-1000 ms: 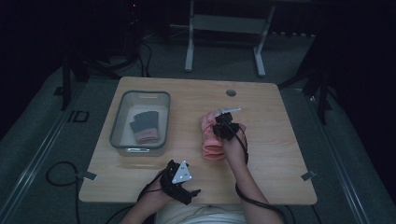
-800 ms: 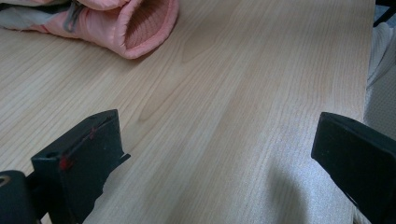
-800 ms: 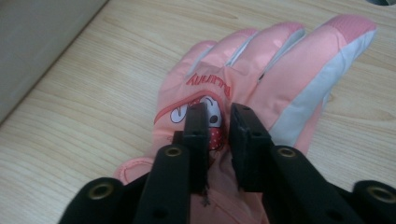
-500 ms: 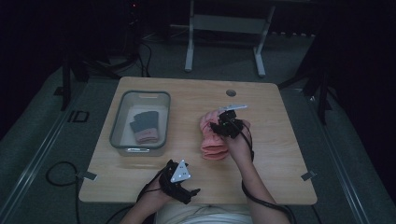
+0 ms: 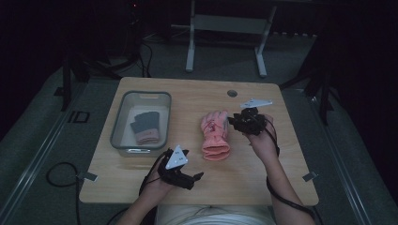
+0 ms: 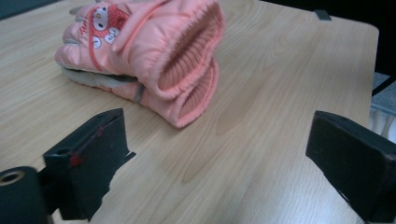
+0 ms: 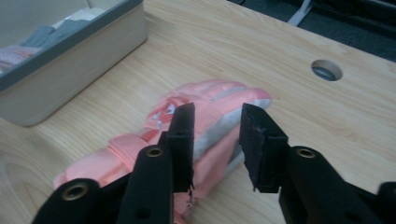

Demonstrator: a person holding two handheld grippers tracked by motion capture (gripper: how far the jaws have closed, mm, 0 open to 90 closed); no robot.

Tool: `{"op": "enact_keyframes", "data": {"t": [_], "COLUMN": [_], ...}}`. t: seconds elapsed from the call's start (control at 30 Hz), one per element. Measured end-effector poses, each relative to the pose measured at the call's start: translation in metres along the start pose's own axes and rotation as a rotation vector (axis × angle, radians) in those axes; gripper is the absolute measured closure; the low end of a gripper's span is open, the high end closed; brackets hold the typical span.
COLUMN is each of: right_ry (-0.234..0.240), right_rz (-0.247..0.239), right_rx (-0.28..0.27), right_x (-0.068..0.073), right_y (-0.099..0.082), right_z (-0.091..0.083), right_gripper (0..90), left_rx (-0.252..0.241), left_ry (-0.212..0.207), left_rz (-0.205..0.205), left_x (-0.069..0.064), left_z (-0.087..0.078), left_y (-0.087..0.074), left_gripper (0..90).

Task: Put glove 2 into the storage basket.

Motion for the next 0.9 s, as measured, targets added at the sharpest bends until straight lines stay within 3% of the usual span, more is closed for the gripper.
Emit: {"op": "enact_keyframes", "data": {"t": [0.07,0.17,0.23,0.27,0.33,0.4,0.53,0.6,0.63,0.67,0.73,0.87,0.9], "right_ry": [0.009,0.025,0.030,0.040,0.045,0.035,0.030,0.028,0.026,0.020,0.025,0.056,0.062], "right_rz": [-0.019,-0.030,-0.037,-0.044,-0.046,-0.034,-0.012,-0.012,-0.018,-0.018,-0.003,0.037,0.053], "right_rx": [0.015,0.045,0.050,0.049,0.048,0.044,0.041,0.054,0.070,0.081,0.105,0.118,0.141], "right_x": [-0.003,-0.002,0.000,0.004,0.005,0.005,0.007,0.009,0.010,0.010,0.007,-0.001,-0.007], "right_y": [-0.001,-0.001,-0.001,0.001,0.004,0.006,0.007,0.004,0.001,-0.002,-0.012,-0.028,-0.035], "right_z": [0.000,0.005,0.010,0.017,0.025,0.032,0.043,0.048,0.052,0.054,0.059,0.062,0.064], "right_gripper": [78.0,85.3,85.2,83.4,79.3,76.5,70.9,70.4,69.5,69.2,66.5,59.5,56.2], "left_rx": [0.028,0.049,0.054,0.051,0.064,0.069,0.070,0.078,0.098,0.113,0.157,0.179,0.192], "left_ry": [-0.012,0.020,0.024,0.051,0.076,0.102,0.162,0.155,0.143,0.157,0.165,0.170,0.153], "left_rz": [-0.043,-0.087,-0.082,-0.068,-0.045,-0.049,-0.079,-0.121,-0.151,-0.163,-0.181,-0.224,-0.284], "left_x": [0.005,0.016,0.019,0.025,0.031,0.040,0.059,0.068,0.072,0.074,0.079,0.087,0.093], "left_z": [0.001,0.003,0.004,0.010,0.017,0.024,0.038,0.046,0.051,0.056,0.067,0.080,0.088], "left_y": [0.011,0.031,0.036,0.052,0.066,0.080,0.100,0.103,0.103,0.102,0.097,0.086,0.079], "left_gripper": [5.6,7.9,11.6,14.2,14.6,15.1,26.5,34.6,35.3,35.4,35.0,27.0,26.8]}}
Point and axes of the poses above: each handheld gripper's, and its own axes: z roughly forward along the jaws, y roughly out of its top, x roughly to its left, the point moved 2 cm from there along z, roughly forward along the jaws, and after that the axes turned 3 degrees about y, right-handed, at the moved point
